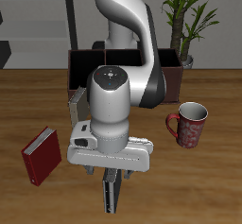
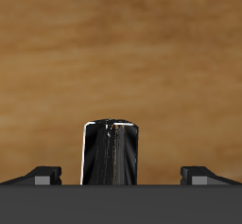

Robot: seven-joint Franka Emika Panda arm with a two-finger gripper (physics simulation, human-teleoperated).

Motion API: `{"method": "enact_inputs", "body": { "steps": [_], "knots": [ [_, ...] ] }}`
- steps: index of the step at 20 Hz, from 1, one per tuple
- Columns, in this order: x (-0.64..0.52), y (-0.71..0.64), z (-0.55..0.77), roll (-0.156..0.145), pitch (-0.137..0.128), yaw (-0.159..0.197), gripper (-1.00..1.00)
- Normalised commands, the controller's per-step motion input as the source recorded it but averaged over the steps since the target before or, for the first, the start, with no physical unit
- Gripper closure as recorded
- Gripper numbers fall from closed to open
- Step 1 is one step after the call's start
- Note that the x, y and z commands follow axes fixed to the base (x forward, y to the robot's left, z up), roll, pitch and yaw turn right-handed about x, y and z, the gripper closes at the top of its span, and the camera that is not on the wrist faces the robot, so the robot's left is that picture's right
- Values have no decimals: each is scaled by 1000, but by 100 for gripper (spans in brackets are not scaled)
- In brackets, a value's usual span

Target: Place the striped book into the back desk caddy's left compartment

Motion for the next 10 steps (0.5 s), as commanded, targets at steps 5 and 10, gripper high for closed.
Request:
{"method": "enact_inputs", "body": {
  "steps": [5,10],
  "knots": [
    [52,45,-85,-1,13,-3,-100],
    [12,-2,-113,1,17,1,-100]
  ]
}}
